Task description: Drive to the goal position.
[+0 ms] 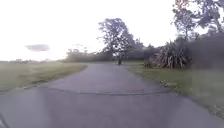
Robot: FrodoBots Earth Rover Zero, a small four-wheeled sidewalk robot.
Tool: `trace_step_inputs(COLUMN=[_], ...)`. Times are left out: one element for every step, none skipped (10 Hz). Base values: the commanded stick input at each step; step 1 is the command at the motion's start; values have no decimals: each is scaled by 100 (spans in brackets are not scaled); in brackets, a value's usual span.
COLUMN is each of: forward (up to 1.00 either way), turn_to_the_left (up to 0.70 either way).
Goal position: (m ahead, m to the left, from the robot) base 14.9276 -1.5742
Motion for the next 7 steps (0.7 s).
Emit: trace_step_inputs(forward=[70,70,70,70,70,70,70], turn_to_the_left=[0,0,0,0,0,0,0])
